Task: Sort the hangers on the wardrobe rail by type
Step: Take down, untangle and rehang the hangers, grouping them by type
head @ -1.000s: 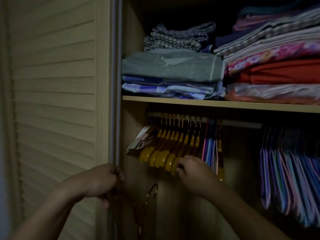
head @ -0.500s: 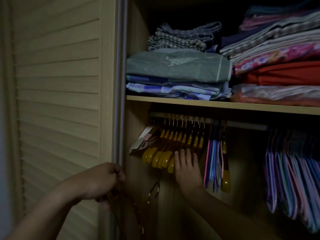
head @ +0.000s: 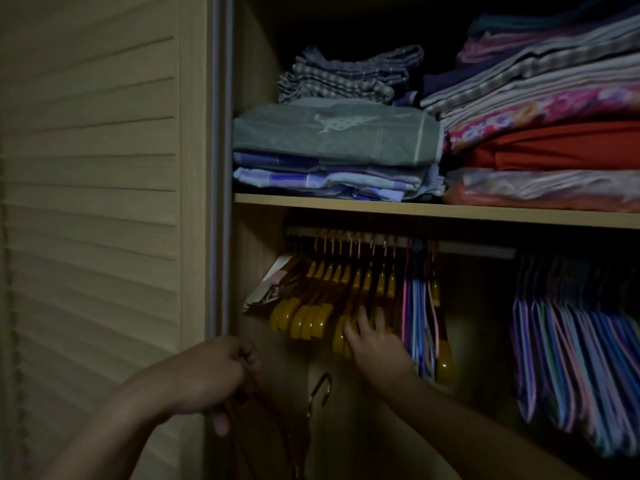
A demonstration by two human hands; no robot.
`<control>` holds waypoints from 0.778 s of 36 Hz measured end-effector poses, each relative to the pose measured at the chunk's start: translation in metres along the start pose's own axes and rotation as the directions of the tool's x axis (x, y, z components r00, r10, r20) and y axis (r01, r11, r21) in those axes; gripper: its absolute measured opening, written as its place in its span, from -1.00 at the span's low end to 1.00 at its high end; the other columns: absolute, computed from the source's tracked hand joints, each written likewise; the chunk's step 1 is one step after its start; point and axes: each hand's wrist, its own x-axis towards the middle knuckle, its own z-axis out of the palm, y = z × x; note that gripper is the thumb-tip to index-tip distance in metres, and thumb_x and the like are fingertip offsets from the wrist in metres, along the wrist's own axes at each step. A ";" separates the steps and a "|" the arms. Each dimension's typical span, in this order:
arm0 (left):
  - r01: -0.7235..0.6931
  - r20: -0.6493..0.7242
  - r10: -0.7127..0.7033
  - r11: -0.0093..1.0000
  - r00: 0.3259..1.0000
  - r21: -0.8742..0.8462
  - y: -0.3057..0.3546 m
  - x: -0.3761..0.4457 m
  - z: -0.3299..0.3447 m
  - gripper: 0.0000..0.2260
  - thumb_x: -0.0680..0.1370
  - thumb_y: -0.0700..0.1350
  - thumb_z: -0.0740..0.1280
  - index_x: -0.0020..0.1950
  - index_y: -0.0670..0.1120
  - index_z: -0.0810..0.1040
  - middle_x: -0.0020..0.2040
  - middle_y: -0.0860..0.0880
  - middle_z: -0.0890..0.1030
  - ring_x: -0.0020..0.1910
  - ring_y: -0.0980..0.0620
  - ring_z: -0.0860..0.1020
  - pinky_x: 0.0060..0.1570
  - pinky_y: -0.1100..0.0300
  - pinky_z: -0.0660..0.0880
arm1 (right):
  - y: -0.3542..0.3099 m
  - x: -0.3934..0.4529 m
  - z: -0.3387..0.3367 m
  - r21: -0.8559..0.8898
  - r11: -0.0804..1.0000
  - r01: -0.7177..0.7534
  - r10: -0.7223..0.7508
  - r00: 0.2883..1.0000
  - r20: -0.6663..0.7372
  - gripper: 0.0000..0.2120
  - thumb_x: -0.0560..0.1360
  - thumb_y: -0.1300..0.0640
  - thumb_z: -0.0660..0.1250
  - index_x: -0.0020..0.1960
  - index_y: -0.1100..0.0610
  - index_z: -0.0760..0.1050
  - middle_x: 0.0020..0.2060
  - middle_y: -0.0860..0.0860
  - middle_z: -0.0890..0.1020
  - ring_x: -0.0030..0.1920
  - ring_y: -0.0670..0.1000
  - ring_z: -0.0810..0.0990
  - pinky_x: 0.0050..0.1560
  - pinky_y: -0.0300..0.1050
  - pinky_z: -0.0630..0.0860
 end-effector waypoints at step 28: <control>-0.036 0.060 0.032 0.998 0.998 0.056 0.025 0.010 0.036 -0.83 0.55 -0.36 0.28 0.09 -0.22 0.57 -0.16 -0.18 0.57 -0.52 0.06 0.55 -0.53 0.13 0.51 | 0.038 -0.030 0.007 -0.171 0.979 -0.109 0.124 0.989 0.084 -0.26 0.54 0.21 0.33 0.57 0.15 -0.02 0.54 0.30 0.05 0.49 0.45 0.09 0.17 0.24 0.55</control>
